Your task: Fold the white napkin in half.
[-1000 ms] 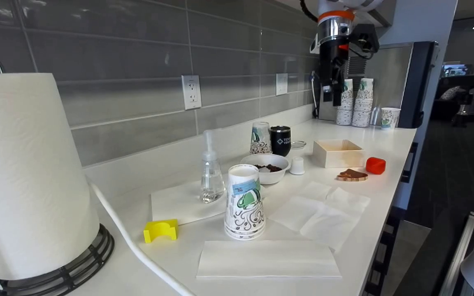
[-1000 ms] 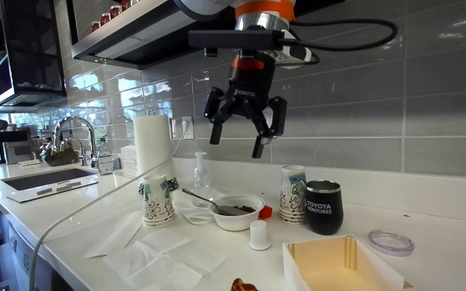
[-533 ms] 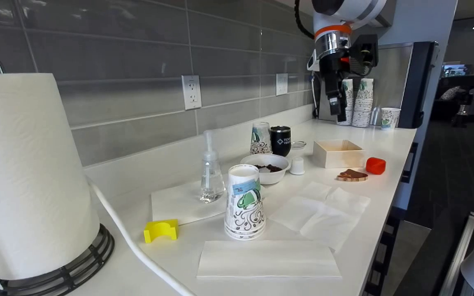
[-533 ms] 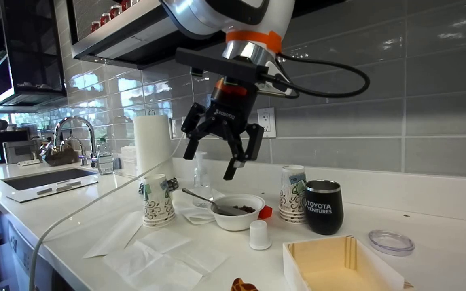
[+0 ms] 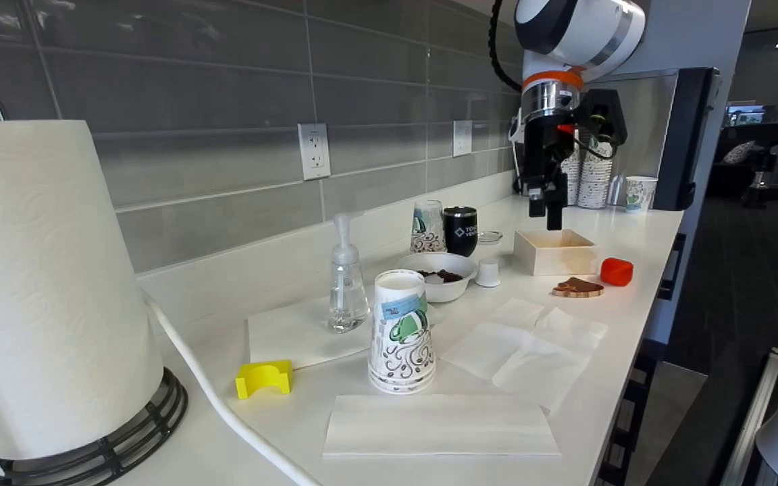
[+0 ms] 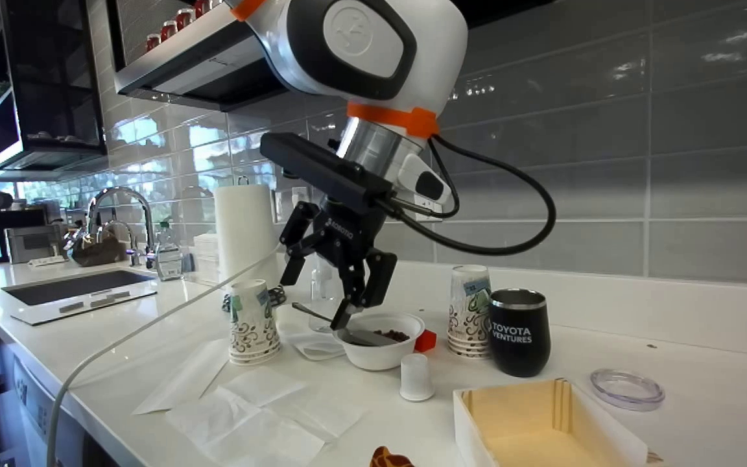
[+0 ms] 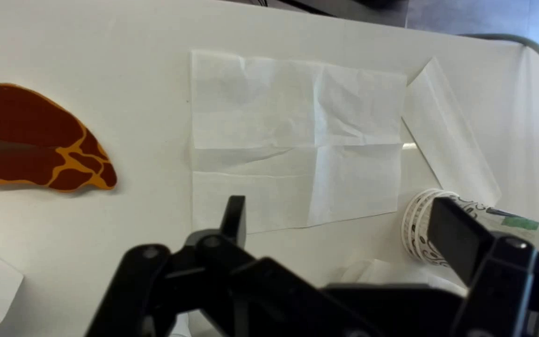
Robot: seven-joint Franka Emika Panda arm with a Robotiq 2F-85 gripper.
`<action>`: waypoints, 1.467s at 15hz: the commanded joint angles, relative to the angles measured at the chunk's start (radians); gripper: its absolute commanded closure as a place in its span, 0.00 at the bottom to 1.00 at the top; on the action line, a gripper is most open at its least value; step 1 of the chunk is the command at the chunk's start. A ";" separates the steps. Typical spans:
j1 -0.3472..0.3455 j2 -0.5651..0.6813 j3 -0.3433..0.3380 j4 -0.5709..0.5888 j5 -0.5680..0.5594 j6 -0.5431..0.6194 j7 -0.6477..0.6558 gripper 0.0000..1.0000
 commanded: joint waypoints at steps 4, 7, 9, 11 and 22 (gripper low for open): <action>0.002 -0.030 0.009 -0.164 0.117 0.300 0.038 0.00; 0.008 -0.040 0.009 -0.228 0.143 0.452 0.054 0.00; 0.018 -0.040 0.007 -0.263 0.166 0.542 0.056 0.00; 0.035 0.011 -0.003 -0.227 0.192 0.583 0.048 0.00; 0.081 0.096 0.020 -0.231 0.256 0.668 0.070 0.00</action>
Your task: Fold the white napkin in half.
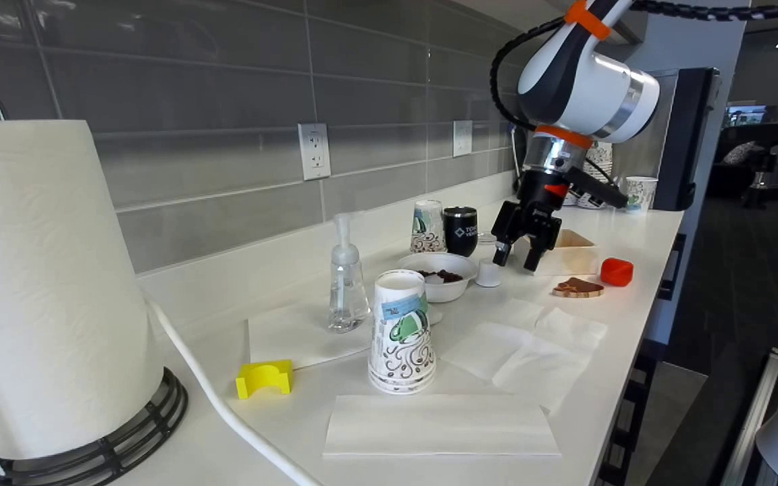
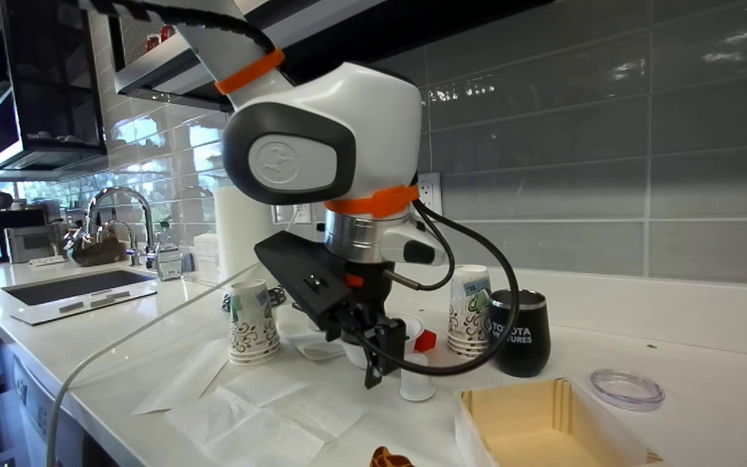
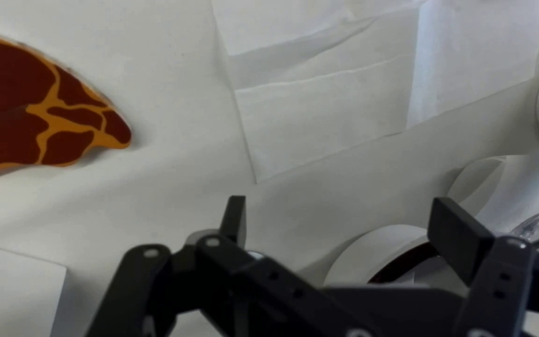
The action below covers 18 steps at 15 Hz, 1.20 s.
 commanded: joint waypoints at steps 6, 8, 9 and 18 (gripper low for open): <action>-0.027 0.033 0.013 0.000 -0.060 -0.079 0.069 0.00; -0.032 0.048 0.021 0.000 -0.064 -0.054 0.099 0.00; -0.035 0.059 0.024 0.000 -0.068 -0.035 0.121 0.00; -0.053 0.127 0.037 0.000 -0.123 -0.067 0.200 0.00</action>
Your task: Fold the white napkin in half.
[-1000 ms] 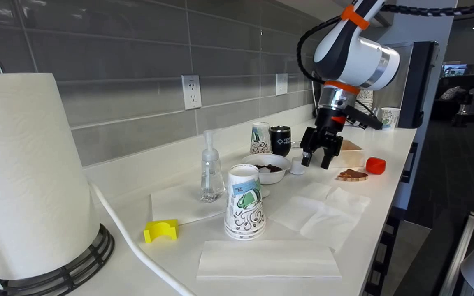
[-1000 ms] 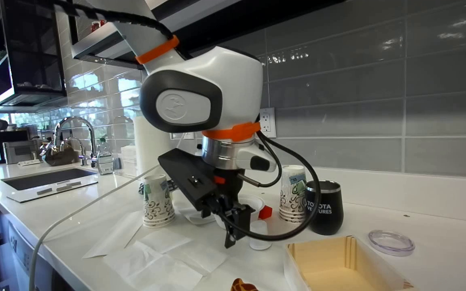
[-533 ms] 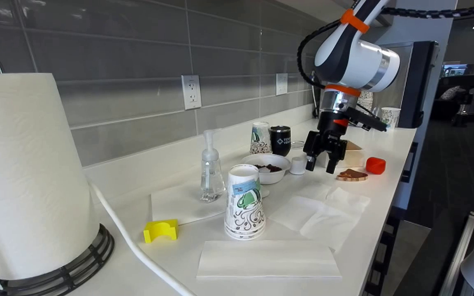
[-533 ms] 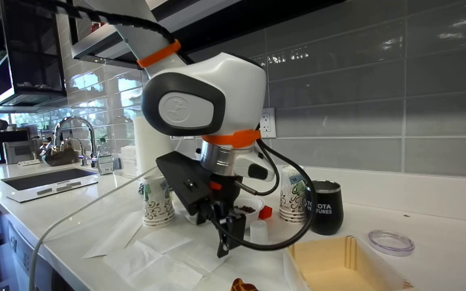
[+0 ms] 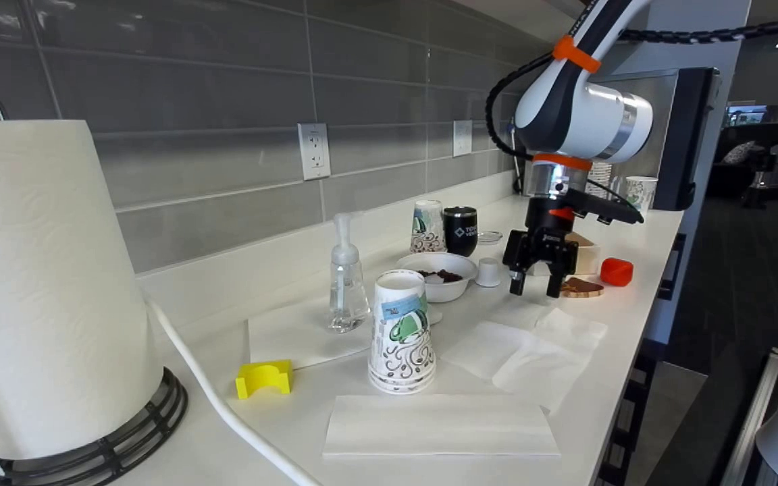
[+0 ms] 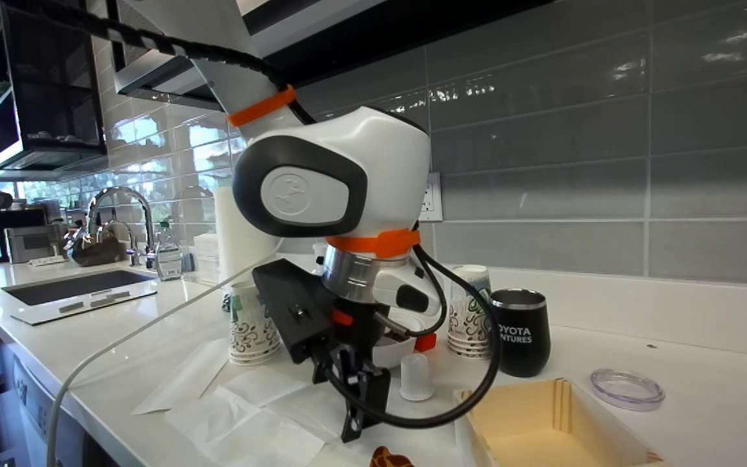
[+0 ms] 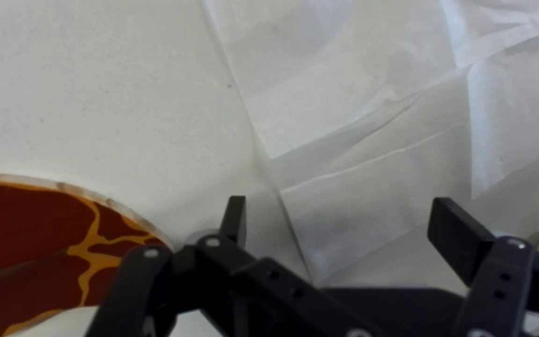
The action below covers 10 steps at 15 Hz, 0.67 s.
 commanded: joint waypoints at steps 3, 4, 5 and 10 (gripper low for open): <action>-0.017 0.037 0.027 0.000 -0.043 -0.047 0.027 0.00; -0.017 0.037 0.028 0.001 -0.043 -0.053 0.021 0.00; -0.017 0.034 0.029 0.001 -0.043 -0.060 0.015 0.00; -0.017 0.025 0.030 0.006 -0.035 -0.134 -0.019 0.00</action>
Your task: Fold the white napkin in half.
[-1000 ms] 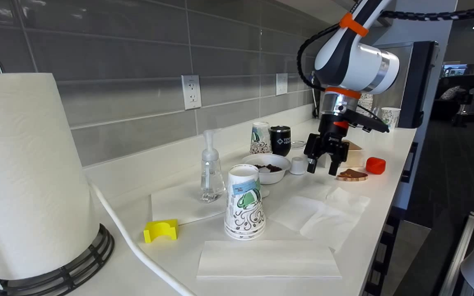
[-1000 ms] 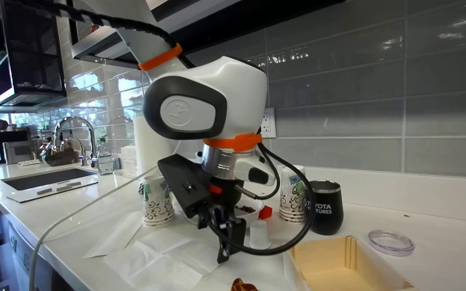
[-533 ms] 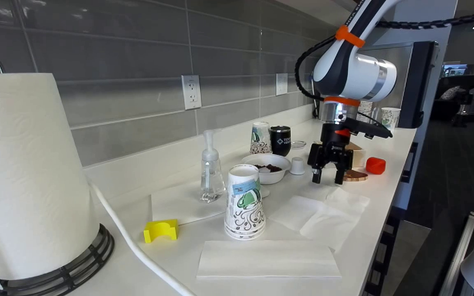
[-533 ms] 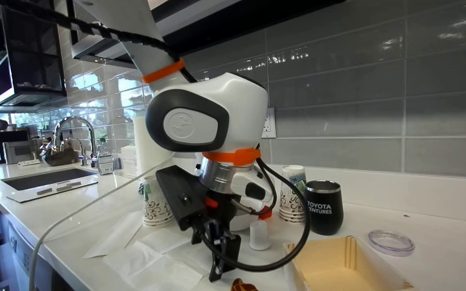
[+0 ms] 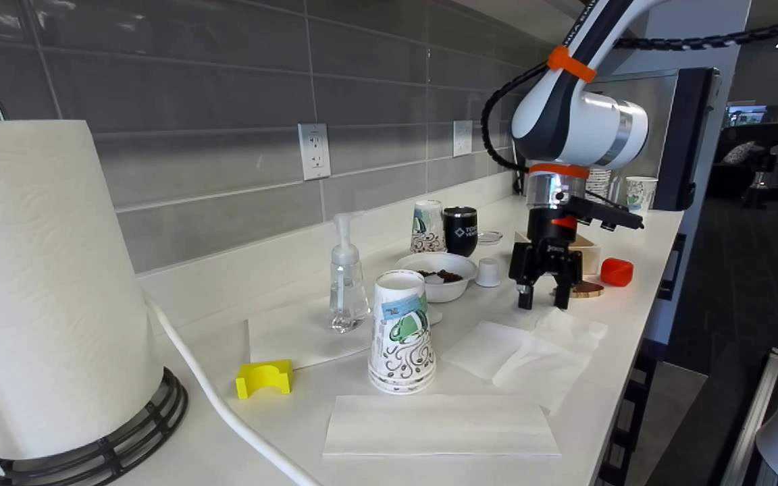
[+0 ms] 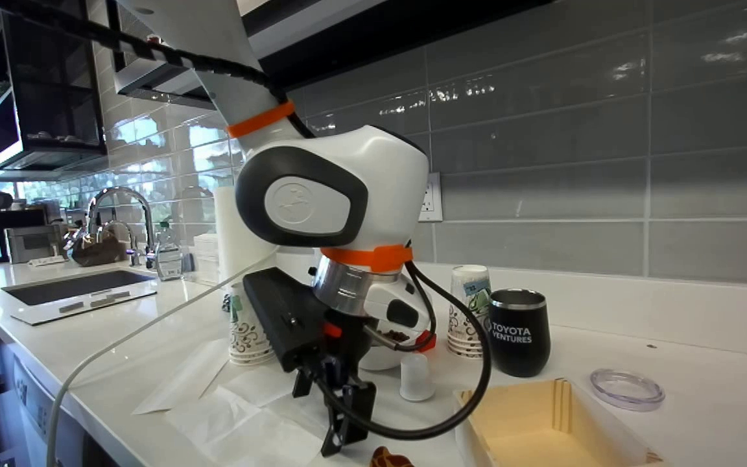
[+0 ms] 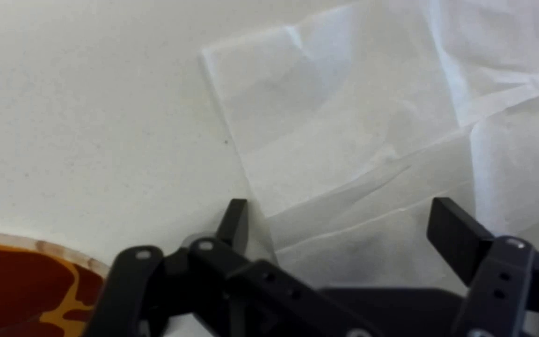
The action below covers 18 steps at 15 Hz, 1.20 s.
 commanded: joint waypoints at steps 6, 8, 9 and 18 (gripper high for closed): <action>-0.017 -0.003 0.014 0.003 -0.005 -0.092 -0.027 0.28; -0.018 -0.003 0.015 0.003 -0.004 -0.089 -0.026 0.32; -0.019 -0.003 0.014 0.003 -0.003 -0.086 -0.025 0.38; -0.034 -0.017 0.009 0.002 -0.009 -0.080 -0.019 1.00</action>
